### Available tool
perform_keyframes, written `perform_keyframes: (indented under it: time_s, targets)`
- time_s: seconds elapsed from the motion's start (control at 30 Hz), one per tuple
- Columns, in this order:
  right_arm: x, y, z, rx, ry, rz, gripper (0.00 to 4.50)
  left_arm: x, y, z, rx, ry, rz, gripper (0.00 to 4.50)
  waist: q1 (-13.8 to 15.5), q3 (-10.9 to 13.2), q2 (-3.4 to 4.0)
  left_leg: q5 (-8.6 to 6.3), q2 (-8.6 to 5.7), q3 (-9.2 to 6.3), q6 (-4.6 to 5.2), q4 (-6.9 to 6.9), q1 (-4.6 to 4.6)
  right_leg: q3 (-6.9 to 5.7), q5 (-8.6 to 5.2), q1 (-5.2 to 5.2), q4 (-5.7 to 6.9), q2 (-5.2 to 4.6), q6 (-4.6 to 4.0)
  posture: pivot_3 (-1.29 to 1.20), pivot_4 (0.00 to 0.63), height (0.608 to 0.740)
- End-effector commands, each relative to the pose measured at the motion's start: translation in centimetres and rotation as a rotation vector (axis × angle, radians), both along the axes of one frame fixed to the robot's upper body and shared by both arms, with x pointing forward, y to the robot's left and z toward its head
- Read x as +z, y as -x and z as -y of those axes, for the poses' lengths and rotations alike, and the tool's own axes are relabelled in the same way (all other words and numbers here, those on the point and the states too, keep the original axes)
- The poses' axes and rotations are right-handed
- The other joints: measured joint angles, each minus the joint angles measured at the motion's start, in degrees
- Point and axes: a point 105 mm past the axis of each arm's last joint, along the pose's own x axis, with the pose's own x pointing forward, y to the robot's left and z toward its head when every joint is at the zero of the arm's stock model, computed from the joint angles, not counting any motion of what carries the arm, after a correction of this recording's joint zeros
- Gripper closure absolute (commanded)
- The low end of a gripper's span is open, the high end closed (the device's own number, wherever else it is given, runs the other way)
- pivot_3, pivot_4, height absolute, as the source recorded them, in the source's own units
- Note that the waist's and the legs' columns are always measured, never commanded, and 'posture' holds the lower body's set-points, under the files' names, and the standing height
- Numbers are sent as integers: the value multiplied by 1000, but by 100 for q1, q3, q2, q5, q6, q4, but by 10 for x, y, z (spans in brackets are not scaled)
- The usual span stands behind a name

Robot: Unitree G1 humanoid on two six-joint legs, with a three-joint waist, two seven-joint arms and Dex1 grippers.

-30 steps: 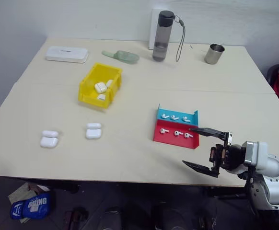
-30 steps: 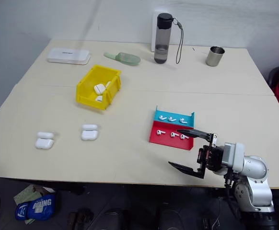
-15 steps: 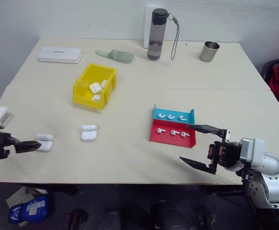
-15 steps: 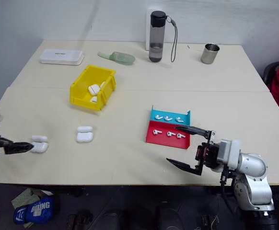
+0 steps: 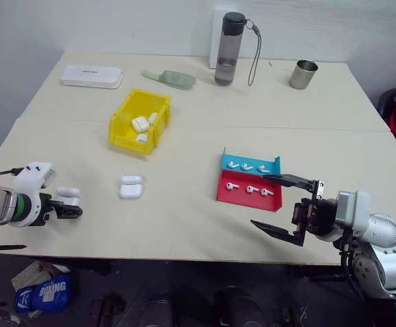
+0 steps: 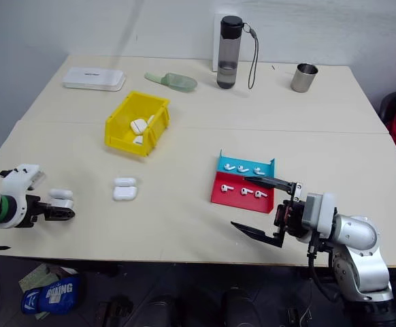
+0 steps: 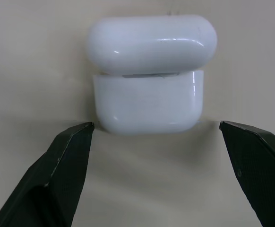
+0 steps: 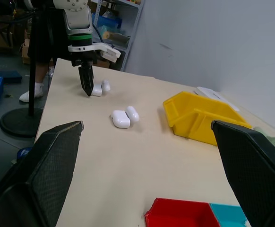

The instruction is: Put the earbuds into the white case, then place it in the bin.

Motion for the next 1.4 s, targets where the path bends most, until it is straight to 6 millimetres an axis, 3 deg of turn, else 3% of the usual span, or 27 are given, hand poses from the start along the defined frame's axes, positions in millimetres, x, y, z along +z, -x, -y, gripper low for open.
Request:
perform_keyframes:
  time_s: [0.03, 0.27, 0.83, 1.07, 1.17, 1.3, 1.4]
  targets:
    - [8, 5, 5, -1, 5, 43, 0, 8, -7, 0, 11, -39, 37, 34, 1, 0, 0, 0, 0, 0, 0, 1, 0, 0, 0, 0, 0, 0, 0, 0, 150, 740]
    - [0, 6, 12, -7, 11, 37, 0, 7, -17, 5, -2, -63, 39, 34, 0, 0, -1, 0, 0, 0, 0, 3, 0, 0, 0, 1, 1, 1, 0, 0, 150, 740]
    - [-5, 8, 16, -27, 16, 46, 0, -3, -6, -4, -54, -171, -55, 34, -20, -1, -1, 1, 2, 1, -2, 5, 3, 1, 0, 1, -1, 1, 0, 0, 150, 740]
    - [-5, 6, 18, -46, 20, 52, 0, -7, 2, -7, -27, -163, -79, 1711, -39, -1, 0, 2, 3, 3, -3, 4, 6, 2, 0, 1, -1, 2, 0, 0, 150, 740]
    - [-5, 4, 19, -52, 21, 52, 0, -7, 3, -8, -18, -151, -65, 1711, -47, -1, 0, 3, 4, 4, -4, 3, 8, 2, 0, 1, -1, 3, 1, 0, 150, 740]
    - [-5, 2, 21, -60, 24, 54, 0, 12, -14, 7, -88, -36, 117, 1711, -17, 0, 1, 3, 4, 3, -4, 5, 8, 3, -1, 1, -1, 2, 1, 0, 150, 740]
    - [-3, -1, 25, -81, 38, 60, 0, 54, -28, 45, -351, 154, 459, 1711, 5, 0, 0, 2, 3, 1, -3, 10, 4, 1, 0, 1, -2, 0, 1, 0, 150, 740]
